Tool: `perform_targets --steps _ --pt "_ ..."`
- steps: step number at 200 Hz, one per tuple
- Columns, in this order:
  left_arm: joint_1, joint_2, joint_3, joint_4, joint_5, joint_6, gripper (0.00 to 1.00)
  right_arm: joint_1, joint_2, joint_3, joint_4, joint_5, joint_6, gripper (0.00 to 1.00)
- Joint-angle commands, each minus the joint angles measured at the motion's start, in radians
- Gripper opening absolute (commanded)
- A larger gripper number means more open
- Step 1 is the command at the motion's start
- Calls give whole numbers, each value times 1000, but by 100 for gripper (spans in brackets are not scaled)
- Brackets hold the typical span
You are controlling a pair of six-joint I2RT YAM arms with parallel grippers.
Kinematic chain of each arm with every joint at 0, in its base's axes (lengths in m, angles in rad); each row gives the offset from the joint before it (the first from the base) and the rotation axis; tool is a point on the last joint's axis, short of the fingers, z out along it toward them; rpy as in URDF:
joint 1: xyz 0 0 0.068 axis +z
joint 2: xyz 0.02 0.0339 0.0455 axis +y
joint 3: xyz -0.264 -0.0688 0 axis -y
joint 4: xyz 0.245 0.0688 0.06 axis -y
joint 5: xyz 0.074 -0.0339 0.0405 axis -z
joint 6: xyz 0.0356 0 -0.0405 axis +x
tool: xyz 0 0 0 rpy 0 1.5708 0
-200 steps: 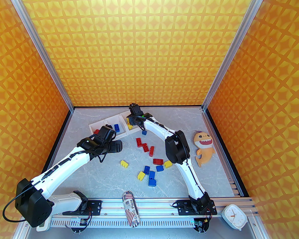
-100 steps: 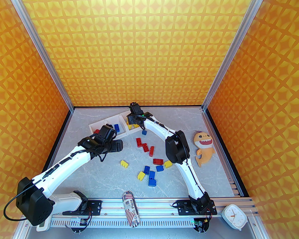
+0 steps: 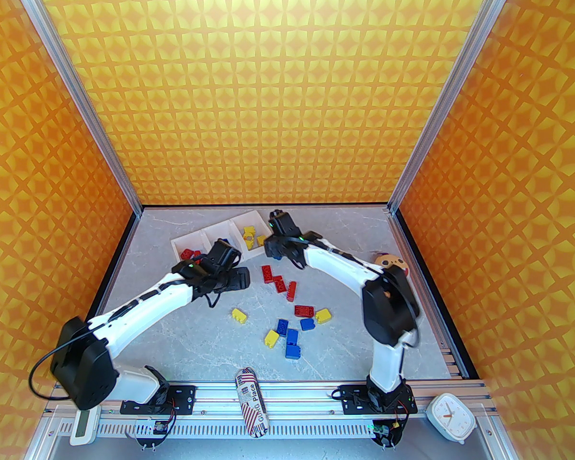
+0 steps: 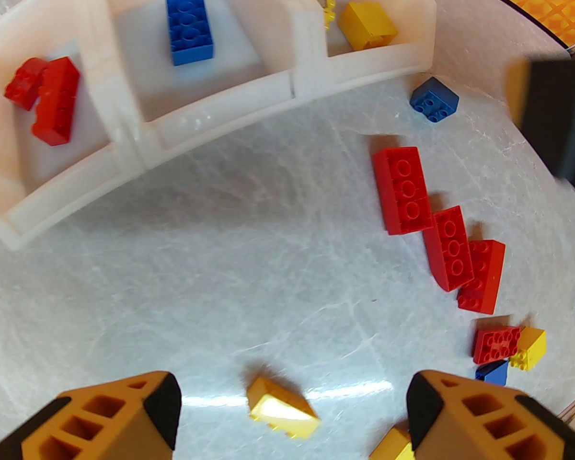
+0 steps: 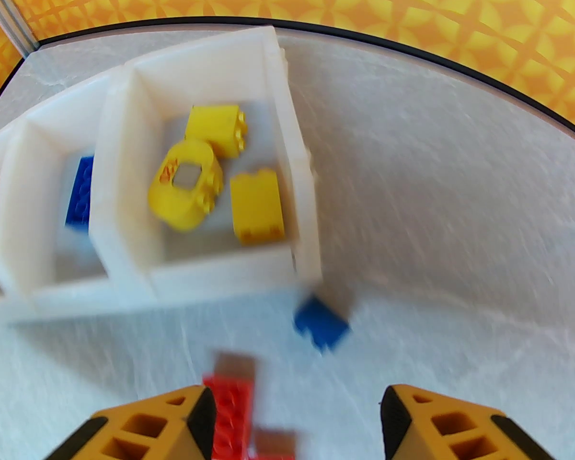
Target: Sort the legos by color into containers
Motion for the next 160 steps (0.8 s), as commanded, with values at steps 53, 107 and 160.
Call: perform_targets --steps 53,107,160 --pt "-56 247 174 69 -12 -64 84 -8 -350 -337 -19 18 35 62" --pt "-75 460 325 59 -19 -60 82 -8 -582 -525 -85 59 69 62" --pt "-80 598 456 17 -66 -48 80 -8 -743 -623 -173 106 90 64"
